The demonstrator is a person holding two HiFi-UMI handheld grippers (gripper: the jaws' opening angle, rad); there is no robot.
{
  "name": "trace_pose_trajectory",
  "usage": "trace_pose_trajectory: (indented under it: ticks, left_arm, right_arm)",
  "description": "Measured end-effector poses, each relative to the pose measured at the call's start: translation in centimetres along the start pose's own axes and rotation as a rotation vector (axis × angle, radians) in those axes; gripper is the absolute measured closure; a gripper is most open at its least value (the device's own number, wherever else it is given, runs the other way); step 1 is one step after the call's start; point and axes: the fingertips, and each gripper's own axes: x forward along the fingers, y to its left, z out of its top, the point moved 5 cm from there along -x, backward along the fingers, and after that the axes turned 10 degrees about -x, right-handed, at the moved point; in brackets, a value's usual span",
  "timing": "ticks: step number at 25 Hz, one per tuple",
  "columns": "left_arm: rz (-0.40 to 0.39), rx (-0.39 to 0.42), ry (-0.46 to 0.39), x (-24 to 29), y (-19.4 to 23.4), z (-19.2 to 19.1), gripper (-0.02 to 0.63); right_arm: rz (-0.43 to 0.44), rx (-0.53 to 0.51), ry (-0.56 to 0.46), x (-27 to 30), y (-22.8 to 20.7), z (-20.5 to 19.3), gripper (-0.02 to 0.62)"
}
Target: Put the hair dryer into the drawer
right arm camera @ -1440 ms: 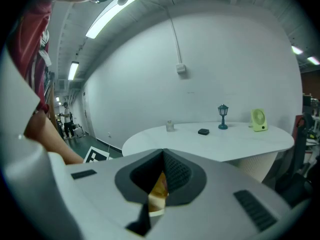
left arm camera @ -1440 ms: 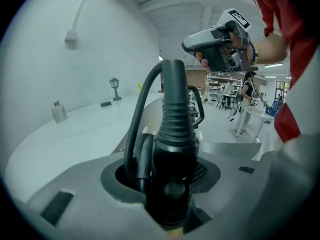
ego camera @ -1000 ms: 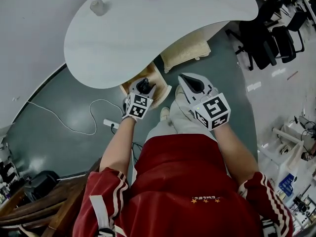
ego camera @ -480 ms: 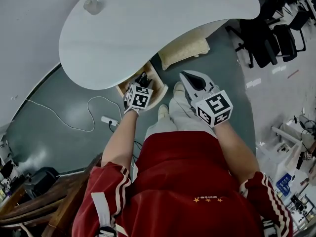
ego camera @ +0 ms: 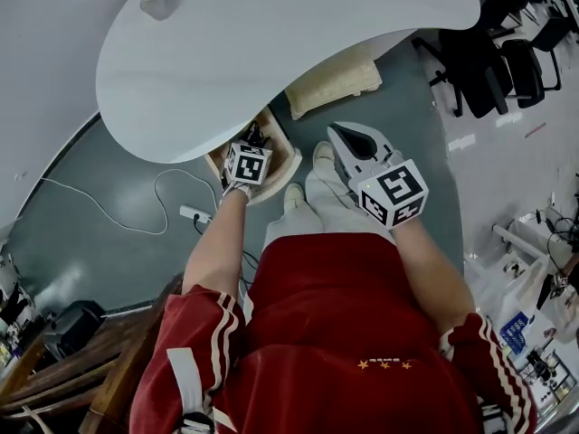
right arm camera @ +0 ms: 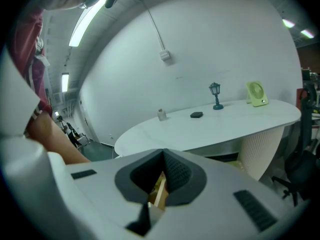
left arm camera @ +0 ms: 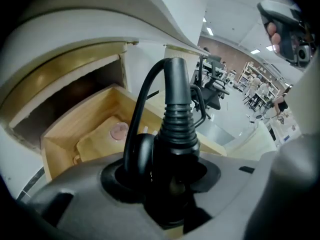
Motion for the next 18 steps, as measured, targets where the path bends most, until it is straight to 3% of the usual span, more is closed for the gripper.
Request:
trace_pose_trajectory:
  ticks: [7, 18]
  left_arm:
    - [-0.003, -0.035, 0.01, 1.2, 1.2, 0.2, 0.393]
    - [-0.007, -0.017, 0.021, 2.4, 0.7, 0.7, 0.38]
  right_arm:
    - [-0.007, 0.015, 0.02, -0.1, -0.5, -0.6, 0.591]
    - [-0.023, 0.019, 0.033, -0.3, -1.1, -0.9, 0.591]
